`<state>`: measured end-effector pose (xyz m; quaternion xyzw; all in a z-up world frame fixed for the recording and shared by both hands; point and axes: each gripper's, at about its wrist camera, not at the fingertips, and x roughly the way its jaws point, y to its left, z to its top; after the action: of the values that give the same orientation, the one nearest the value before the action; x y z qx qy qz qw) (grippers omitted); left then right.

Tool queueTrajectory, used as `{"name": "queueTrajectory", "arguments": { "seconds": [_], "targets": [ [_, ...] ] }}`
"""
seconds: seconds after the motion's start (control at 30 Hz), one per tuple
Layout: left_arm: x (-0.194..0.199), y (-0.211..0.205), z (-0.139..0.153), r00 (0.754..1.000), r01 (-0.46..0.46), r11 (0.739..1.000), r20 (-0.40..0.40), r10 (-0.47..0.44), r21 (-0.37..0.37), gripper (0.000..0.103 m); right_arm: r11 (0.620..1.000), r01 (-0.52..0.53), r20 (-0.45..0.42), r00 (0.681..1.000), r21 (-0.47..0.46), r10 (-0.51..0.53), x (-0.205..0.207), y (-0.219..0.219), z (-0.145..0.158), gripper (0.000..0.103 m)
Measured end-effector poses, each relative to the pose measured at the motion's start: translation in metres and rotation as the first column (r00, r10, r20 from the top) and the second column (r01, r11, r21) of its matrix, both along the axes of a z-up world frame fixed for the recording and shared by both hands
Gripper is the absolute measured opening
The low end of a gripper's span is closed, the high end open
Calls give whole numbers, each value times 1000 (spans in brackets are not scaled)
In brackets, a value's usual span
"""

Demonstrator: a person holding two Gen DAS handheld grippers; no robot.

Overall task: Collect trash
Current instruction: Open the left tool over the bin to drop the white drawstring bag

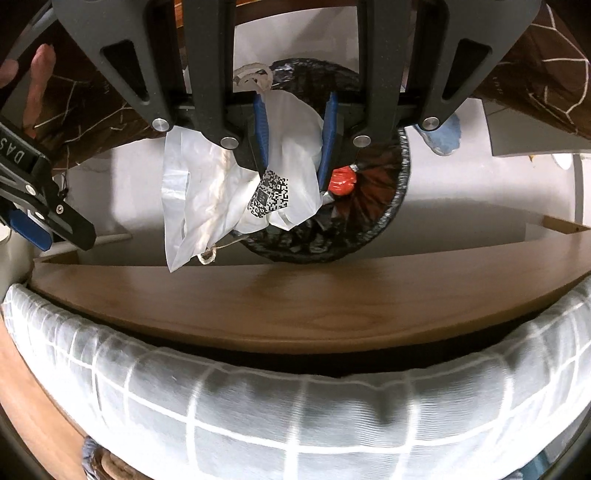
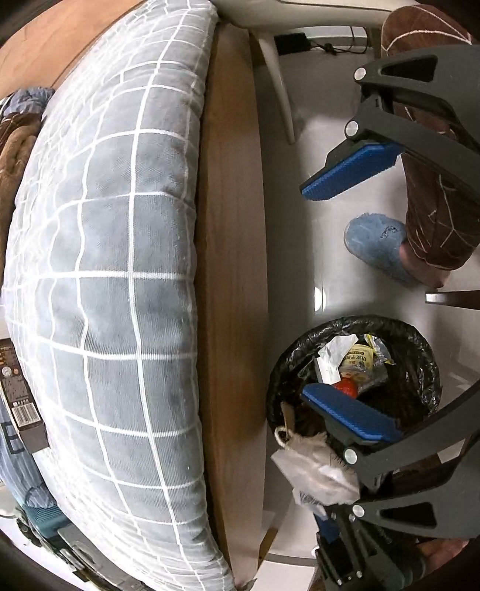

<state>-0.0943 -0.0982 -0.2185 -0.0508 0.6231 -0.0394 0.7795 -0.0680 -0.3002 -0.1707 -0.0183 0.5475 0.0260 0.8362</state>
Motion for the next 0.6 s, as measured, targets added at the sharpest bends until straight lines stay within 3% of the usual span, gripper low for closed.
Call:
{"name": "queueTrajectory", "arguments": {
  "seconds": [0.17,0.43,0.6],
  "targets": [
    [2,-7,-10,1000,5,1000,1,-5,6,23,999,35,-32,999,40,-34,1,-6,-15,95],
    [1,-14,-23,1000,25,999,-13,-25,31,24,999,37,-53,998,25,-36,3,1,-32,95],
    [3,-13,-31,999,17,999,-29,-16,45,37,1000,9,-51,999,-3,-9,2,10,-39,95]
  ]
}}
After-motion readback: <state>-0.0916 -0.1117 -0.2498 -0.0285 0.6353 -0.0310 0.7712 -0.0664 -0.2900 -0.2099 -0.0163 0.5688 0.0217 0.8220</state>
